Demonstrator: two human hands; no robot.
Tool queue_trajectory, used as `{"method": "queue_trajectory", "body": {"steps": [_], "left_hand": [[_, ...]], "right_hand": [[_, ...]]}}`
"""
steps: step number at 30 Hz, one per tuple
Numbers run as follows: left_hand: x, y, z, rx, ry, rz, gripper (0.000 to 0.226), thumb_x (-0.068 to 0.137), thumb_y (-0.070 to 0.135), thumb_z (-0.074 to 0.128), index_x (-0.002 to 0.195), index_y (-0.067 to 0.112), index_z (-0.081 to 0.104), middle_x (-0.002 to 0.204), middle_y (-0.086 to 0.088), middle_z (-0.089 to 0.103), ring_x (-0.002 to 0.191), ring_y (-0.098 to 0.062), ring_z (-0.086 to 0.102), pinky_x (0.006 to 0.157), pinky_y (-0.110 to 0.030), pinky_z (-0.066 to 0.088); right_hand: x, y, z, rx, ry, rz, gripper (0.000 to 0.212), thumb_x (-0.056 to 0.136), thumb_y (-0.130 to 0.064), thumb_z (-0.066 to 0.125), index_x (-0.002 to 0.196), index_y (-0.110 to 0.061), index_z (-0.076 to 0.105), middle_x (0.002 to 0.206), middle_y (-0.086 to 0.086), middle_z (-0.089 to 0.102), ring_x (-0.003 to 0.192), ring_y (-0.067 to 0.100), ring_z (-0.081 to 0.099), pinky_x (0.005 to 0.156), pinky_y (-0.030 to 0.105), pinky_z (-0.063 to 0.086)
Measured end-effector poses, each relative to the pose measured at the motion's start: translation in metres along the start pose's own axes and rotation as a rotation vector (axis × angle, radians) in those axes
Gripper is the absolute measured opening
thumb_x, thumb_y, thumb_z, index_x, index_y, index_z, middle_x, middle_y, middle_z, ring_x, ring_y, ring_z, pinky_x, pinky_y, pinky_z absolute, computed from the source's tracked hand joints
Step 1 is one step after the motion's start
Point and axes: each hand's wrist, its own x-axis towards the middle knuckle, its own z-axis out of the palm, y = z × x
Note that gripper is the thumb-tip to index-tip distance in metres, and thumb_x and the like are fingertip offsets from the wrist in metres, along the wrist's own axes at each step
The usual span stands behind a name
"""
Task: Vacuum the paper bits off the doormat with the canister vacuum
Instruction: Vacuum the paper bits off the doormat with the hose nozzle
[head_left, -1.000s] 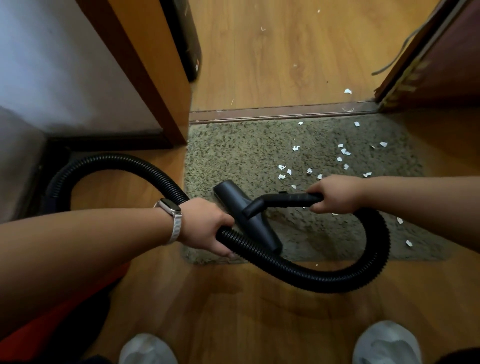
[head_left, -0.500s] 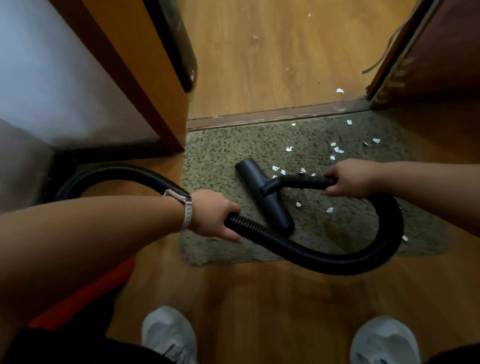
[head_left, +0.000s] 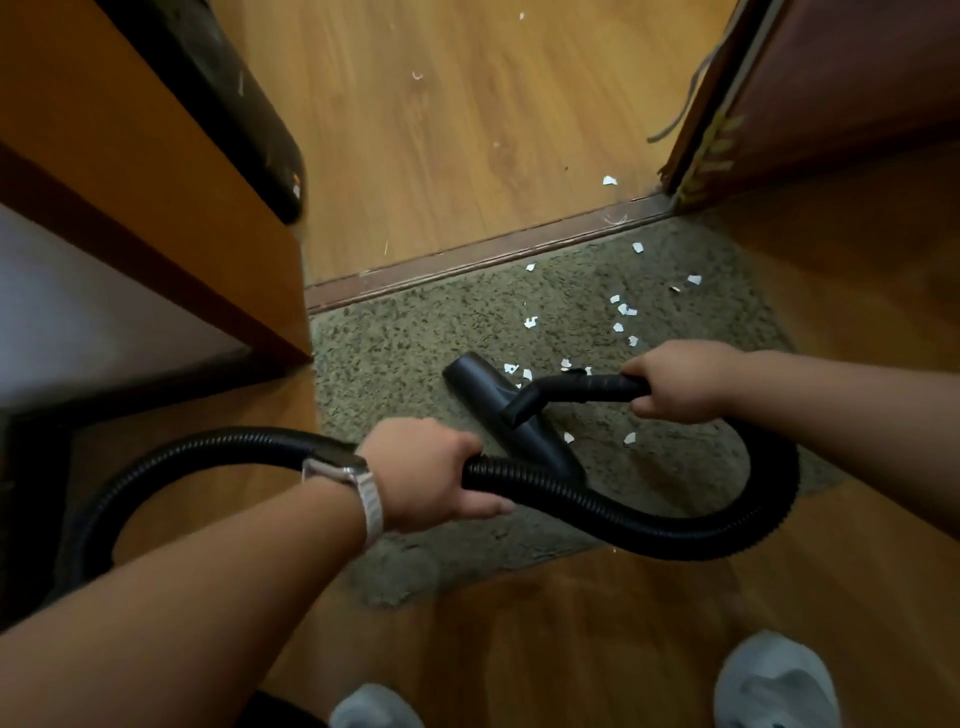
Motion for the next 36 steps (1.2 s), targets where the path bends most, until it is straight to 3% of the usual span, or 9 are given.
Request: {"method": "queue_trajectory", "body": {"steps": [5,12,16,23,28,31,36], "left_hand": [[-0.015,0.027,0.022,-0.139,-0.053,0.027,0.065,0.077,0.086,0.042,0.087,0.024,0.059,0.079,0.005,0.066,0.075,-0.016,0.065,0.072,-0.034,0.056],[0.037,-0.018,0.028,-0.344,-0.022,-0.035,0.061,0.071,0.086,0.053,0.076,0.026,0.058,0.067,0.008,0.060,0.063,-0.007,0.059,0.067,-0.032,0.055],[0.038,-0.020,0.032,-0.275,-0.047,-0.019,0.059,0.070,0.087,0.050,0.076,0.029,0.057,0.066,0.010,0.059,0.062,-0.004,0.057,0.064,-0.029,0.053],[0.032,-0.016,0.009,-0.130,-0.014,-0.005,0.061,0.071,0.088,0.047,0.081,0.029,0.057,0.067,0.010,0.058,0.064,-0.005,0.058,0.063,-0.028,0.052],[0.022,0.000,-0.017,-0.164,0.019,-0.043,0.059,0.069,0.088,0.049,0.075,0.029,0.051,0.065,0.011,0.056,0.061,-0.002,0.054,0.055,-0.024,0.042],[0.043,0.009,-0.017,-0.156,0.004,-0.012,0.060,0.069,0.088,0.050,0.078,0.029,0.054,0.067,0.011,0.057,0.062,-0.002,0.055,0.056,-0.023,0.045],[0.072,0.018,0.004,-0.238,-0.051,-0.001,0.057,0.068,0.086,0.056,0.077,0.029,0.054,0.067,0.011,0.056,0.065,-0.004,0.055,0.057,-0.027,0.044]], "right_hand": [[-0.002,-0.008,-0.001,-0.111,0.034,0.013,0.025,0.093,-0.045,0.049,0.112,-0.029,0.054,0.093,-0.004,0.060,0.094,0.024,0.064,0.063,0.029,0.037],[0.004,0.014,0.016,-0.108,0.117,0.056,0.025,0.092,-0.051,0.051,0.104,-0.029,0.050,0.085,-0.006,0.054,0.088,0.023,0.065,0.060,0.029,0.039],[0.006,0.025,0.031,-0.051,0.162,0.079,0.028,0.091,-0.056,0.050,0.106,-0.032,0.053,0.089,-0.005,0.062,0.085,0.023,0.064,0.059,0.030,0.043],[-0.007,0.026,0.038,0.052,0.139,0.059,0.024,0.091,-0.055,0.052,0.099,-0.033,0.049,0.080,-0.006,0.057,0.079,0.023,0.059,0.061,0.031,0.042],[-0.021,0.024,0.034,0.090,0.172,0.066,0.023,0.090,-0.056,0.053,0.094,-0.034,0.045,0.078,-0.008,0.054,0.084,0.023,0.063,0.061,0.030,0.037],[-0.023,0.035,0.040,0.078,0.190,0.122,0.025,0.091,-0.056,0.053,0.101,-0.033,0.051,0.077,-0.008,0.051,0.084,0.023,0.063,0.059,0.030,0.036],[-0.025,0.059,0.060,0.100,0.162,0.191,0.022,0.090,-0.055,0.054,0.099,-0.034,0.052,0.074,-0.009,0.051,0.072,0.021,0.053,0.055,0.031,0.036]]}}
